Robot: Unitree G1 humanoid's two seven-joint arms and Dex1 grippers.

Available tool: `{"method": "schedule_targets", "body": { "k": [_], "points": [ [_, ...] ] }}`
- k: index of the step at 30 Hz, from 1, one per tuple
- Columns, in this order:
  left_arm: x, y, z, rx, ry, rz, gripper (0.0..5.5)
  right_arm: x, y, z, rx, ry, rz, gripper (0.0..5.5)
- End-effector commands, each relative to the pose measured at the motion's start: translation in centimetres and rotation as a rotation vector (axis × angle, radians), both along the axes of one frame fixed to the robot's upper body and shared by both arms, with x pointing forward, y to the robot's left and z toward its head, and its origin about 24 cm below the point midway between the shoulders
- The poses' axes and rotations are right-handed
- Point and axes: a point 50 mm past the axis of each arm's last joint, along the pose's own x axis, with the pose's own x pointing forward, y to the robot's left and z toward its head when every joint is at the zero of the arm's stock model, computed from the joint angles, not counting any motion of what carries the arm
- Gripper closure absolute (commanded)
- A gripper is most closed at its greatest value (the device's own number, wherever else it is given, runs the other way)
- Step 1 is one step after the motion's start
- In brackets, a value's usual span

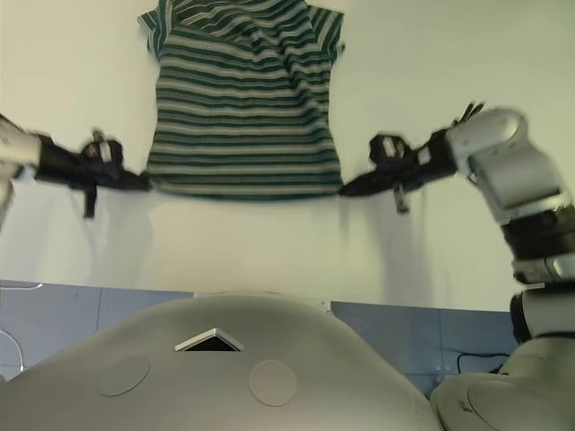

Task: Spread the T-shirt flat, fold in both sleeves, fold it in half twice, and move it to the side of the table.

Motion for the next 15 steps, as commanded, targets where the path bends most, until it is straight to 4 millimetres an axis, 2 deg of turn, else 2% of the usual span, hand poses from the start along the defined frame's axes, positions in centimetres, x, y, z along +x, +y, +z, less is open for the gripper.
{"method": "schedule_targets", "body": {
  "k": [1, 2, 5, 7, 10, 11, 12, 13, 15],
  "points": [
    [-9.3, -2.7, -2.3, 0.2, 0.093, -0.084, 5.47, -6.0, 2.5, -0.3, -0.148, 0.001, 0.07, 5.5],
    [-9.5, -2.9, -2.3, 0.21, 0.081, -0.059, 5.19, -5.9, 2.6, -0.2, -0.169, -0.022, 0.046, 5.27],
    [-9.8, -2.8, -1.7, 0.23, 0.059, -0.006, 4.83, -6.1, 3.0, 1.0, -0.166, -0.026, 0.018, 4.86],
    [-8.7, -3.3, 0.4, 0.121, 0.014, 0.039, 4.52, -5.1, 2.8, 2.3, -0.118, -0.02, -0.028, 4.35],
    [-5.3, -3.4, 5.8, -0.198, -0.125, 0.17, 4.52, -0.8, 3.1, 6.1, 0.121, -0.051, -0.216, 4.35],
    [-3.7, -2.8, 7.4, -0.321, -0.186, 0.261, 4.52, 1.6, 2.7, 7.5, 0.226, -0.076, -0.334, 4.35],
    [-1.7, -2.0, 8.1, -0.383, -0.262, 0.393, 4.52, 4.0, 2.2, 8.2, 0.311, -0.099, -0.461, 4.57],
    [0.3, -1.3, 7.9, -0.402, -0.316, 0.543, 4.52, 5.9, 1.9, 8.3, 0.358, -0.117, -0.578, 4.74],
    [2.8, -0.5, 6.2, -0.342, -0.368, 0.748, 4.71, 8.5, 2.4, 6.9, 0.318, -0.169, -0.713, 5.07]
  ]
}}
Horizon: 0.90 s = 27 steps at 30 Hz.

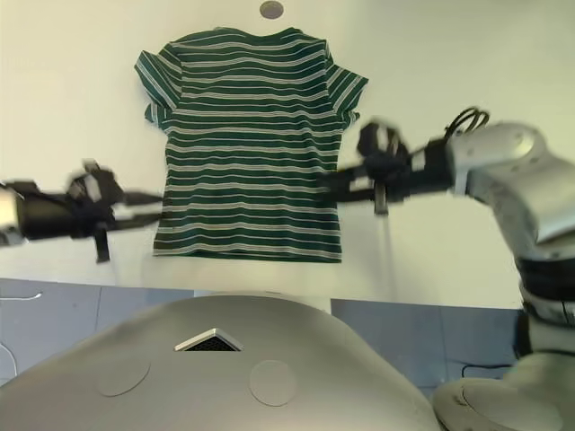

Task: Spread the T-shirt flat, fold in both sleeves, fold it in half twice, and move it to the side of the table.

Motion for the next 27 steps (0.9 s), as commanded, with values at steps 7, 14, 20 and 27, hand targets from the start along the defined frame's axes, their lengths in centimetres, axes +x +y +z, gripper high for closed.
{"method": "schedule_targets", "body": {
  "k": [7, 14, 20, 27],
  "points": [
    [11.2, 1.3, -8.2, -0.124, 0.115, 0.785, 5.45, 10.0, 2.4, -10.8, -0.187, 0.024, -0.741, 5.5],
    [13.6, 0.7, -11.3, -0.138, 0.212, 0.792, 5.45, 11.5, 1.0, -9.8, -0.065, -0.074, -0.973, 5.5],
    [15.7, 1.7, -11.1, -0.292, 0.334, 0.88, 4.93, 10.1, 3.7, -9.5, -0.07, -0.101, -0.864, 5.5],
    [15.5, 4.9, -10.0, -0.283, 0.225, 0.942, 4.56, 9.8, -0.3, -9.5, -0.162, -0.179, -1.04, 5.5]
  ]
}}
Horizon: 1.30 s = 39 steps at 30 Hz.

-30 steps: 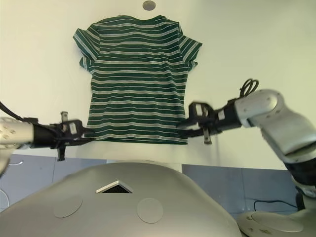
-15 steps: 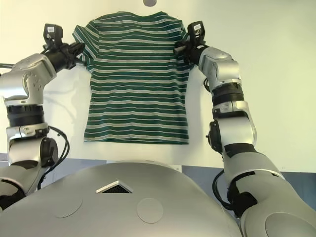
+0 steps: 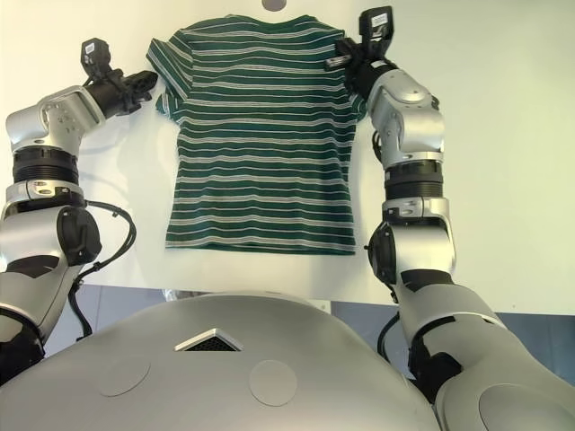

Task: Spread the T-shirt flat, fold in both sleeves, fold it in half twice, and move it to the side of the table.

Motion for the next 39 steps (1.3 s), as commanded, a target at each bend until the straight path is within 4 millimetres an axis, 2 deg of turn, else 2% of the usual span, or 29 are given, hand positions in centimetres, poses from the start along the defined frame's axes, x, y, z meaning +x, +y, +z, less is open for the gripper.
{"method": "schedule_targets", "body": {
  "k": [1, 2, 3, 5, 7, 9, 12, 15, 18, 21, 23, 26, 28, 32, 33, 35, 37, 38, 39],
  "points": [
    [0.3, 2.0, 2.5, 0.051, -0.129, 0.03, 4.56, -0.5, -1.9, -1.2, -0.047, 0.029, -0.079, 5.5],
    [0.4, 1.7, 4.1, 0.023, -0.22, -0.009, 4.76, -0.5, -2.1, -1.2, -0.056, 0.028, -0.084, 5.5],
    [0.6, 0.7, 5.6, -0.02, -0.296, -0.075, 4.96, -0.6, -2.5, -1.3, -0.069, 0.027, -0.097, 5.5],
    [1.3, -2.8, 6.7, -0.045, -0.356, -0.201, 5.36, -0.7, -3.5, -1.3, -0.089, 0.029, -0.132, 5.5],
    [1.9, -5.6, 5.3, -0.049, -0.314, -0.253, 5.49, -0.5, -3.9, -1.2, -0.096, 0.036, -0.144, 5.5],
    [2.0, -6.3, 1.7, 0.042, -0.169, -0.21, 5.49, -0.2, -3.0, -1.4, -0.103, 0.062, -0.096, 5.5],
    [0.4, -4.1, -2.2, 0.193, 0.028, -0.117, 5.49, -1.1, -2.3, -3.1, -0.129, 0.163, 0.002, 5.5],
    [-2.4, -1.5, -4.3, 0.25, 0.137, -0.086, 5.49, -4.0, -3.1, -5.6, -0.131, 0.303, 0.078, 5.5],
    [-4.1, -0.7, -5.0, 0.264, 0.176, -0.074, 5.49, -7.3, -4.5, -7.5, -0.144, 0.414, 0.106, 5.5],
    [-4.2, -0.6, -4.6, 0.251, 0.145, -0.059, 5.49, -9.5, -5.2, -8.1, -0.157, 0.469, 0.13, 5.5],
    [-3.4, -1.2, -3.3, 0.243, 0.048, -0.085, 5.49, -8.3, -4.2, -6.7, -0.132, 0.374, 0.14, 5.5],
    [-1.6, -3.7, -0.4, 0.129, -0.109, -0.18, 5.21, -7.1, -3.4, -4.5, -0.077, 0.236, 0.114, 5.5],
    [-0.3, -4.9, 0.9, 0.139, -0.156, -0.208, 4.83, -6.9, -4.1, -4.8, -0.08, 0.242, 0.063, 5.5],
    [1.2, -6.0, 4.0, 0.112, -0.28, -0.212, 4.83, -7.0, -7.1, -6.3, -0.115, 0.306, -0.075, 5.5],
    [1.3, -5.4, 5.0, 0.089, -0.31, -0.188, 4.83, -7.1, -7.8, -6.6, -0.138, 0.317, -0.097, 5.5],
    [0.3, -2.5, 5.7, 0.075, -0.295, -0.104, 4.56, -6.9, -8.5, -6.5, -0.169, 0.31, -0.113, 5.5],
    [-1.4, 0.4, 4.3, 0.112, -0.2, -0.025, 4.11, -6.6, -8.5, -6.1, -0.181, 0.272, -0.11, 5.5],
    [-2.5, 1.2, 3.1, 0.117, -0.134, -0.004, 3.92, -6.2, -8.1, -5.5, -0.173, 0.216, -0.098, 5.5],
    [-3.6, 1.2, 2.0, 0.094, -0.074, -0.011, 3.72, -5.8, -7.6, -4.5, -0.158, 0.142, -0.09, 5.5]
  ]
}}
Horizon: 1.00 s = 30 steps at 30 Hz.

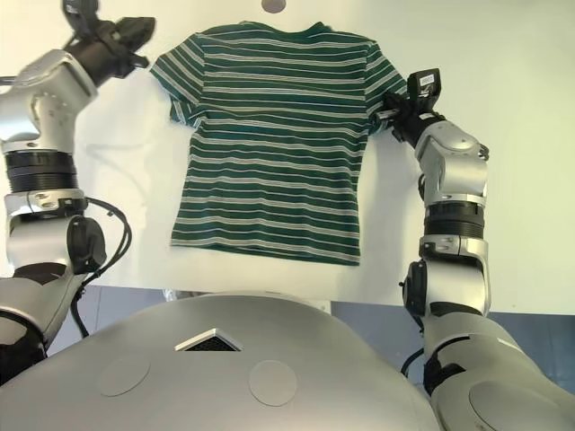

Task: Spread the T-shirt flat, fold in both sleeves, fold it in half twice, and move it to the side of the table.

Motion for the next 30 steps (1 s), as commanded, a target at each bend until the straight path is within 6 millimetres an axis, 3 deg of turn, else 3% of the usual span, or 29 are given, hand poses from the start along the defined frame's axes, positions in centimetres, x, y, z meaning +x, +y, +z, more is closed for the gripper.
{"method": "schedule_targets", "body": {
  "k": [1, 2, 7, 10, 16, 20, 27, 30],
  "points": [
    [-3.7, 0.9, -3.8, -0.035, 0.212, 0.017, 3.58, -0.3, 0.5, 0.4, 0.006, -0.087, -0.007, 5.5],
    [-4.2, 0.1, -4.4, -0.073, 0.249, -0.012, 3.38, 0.2, 0.8, 1.7, 0.027, -0.165, -0.013, 5.5],
    [-4.4, -2.5, -5.8, -0.197, 0.342, -0.039, 3.38, 1.8, 1.2, 5.6, 0.072, -0.362, -0.05, 5.5],
    [-4.4, -2.6, -6.1, -0.205, 0.352, -0.015, 3.38, 2.1, 1.5, 5.9, 0.077, -0.38, -0.049, 5.5],
    [-2.1, -3.5, -7.0, -0.257, 0.359, 0.02, 3.38, 2.3, 2.8, 5.9, 0.079, -0.387, -0.011, 5.5],
    [-1.5, -3.7, -7.1, -0.279, 0.348, 0.019, 4.02, 2.4, 2.9, 6.0, 0.075, -0.393, -0.005, 5.5],
    [-0.6, -3.8, -5.1, -0.323, 0.234, -0.002, 5.39, 2.5, 3.0, 6.1, 0.065, -0.406, -0.008, 5.5],
    [-0.2, -4.7, -3.7, -0.268, 0.169, -0.038, 5.48, 2.6, 3.0, 6.2, 0.059, -0.408, -0.002, 5.5]
  ]
}}
